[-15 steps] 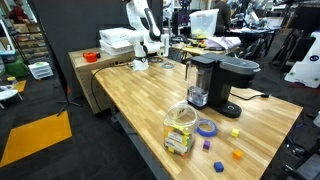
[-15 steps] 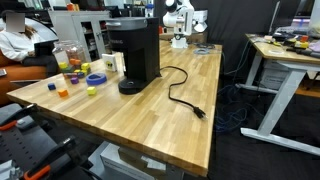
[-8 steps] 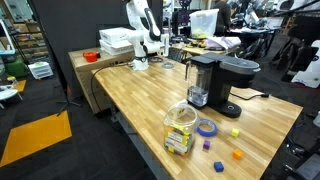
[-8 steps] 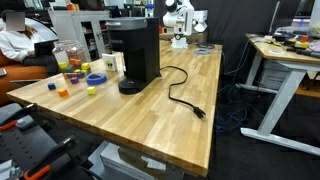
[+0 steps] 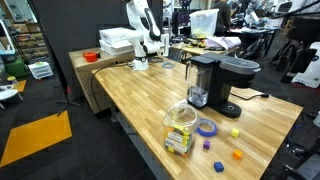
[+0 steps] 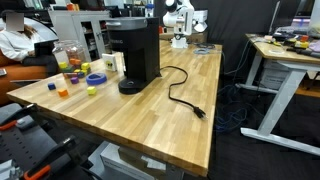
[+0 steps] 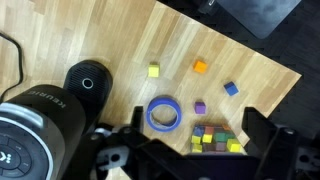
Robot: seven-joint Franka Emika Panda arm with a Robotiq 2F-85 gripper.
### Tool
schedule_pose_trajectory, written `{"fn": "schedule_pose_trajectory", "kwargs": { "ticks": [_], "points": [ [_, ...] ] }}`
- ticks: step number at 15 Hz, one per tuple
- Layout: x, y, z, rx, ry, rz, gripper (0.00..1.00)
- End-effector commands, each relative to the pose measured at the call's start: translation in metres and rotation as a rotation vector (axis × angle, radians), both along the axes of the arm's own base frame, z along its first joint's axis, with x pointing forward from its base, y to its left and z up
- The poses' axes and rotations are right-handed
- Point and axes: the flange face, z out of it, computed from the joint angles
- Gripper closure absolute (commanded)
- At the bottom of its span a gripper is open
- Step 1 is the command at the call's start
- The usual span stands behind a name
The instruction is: Pick up the yellow cube and put it in the bottle
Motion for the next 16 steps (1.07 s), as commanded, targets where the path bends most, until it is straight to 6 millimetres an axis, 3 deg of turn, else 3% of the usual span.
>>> {"fn": "schedule_pose_trajectory", "kwargs": {
  "ticks": [1, 6, 7, 9, 16],
  "points": [
    [0.013, 0.004, -0.019, 0.030, 0.024, 0.024, 0.00],
    [0.024, 0.014, -0.068, 0.069, 0.078, 0.040, 0.00],
    [0.021, 0.014, -0.057, 0.034, 0.072, 0.026, 0.00],
    [0.022, 0.015, -0.065, 0.032, 0.087, 0.026, 0.00],
    [0.022, 0.015, -0.056, 0.025, 0.056, 0.025, 0.00]
  ]
}}
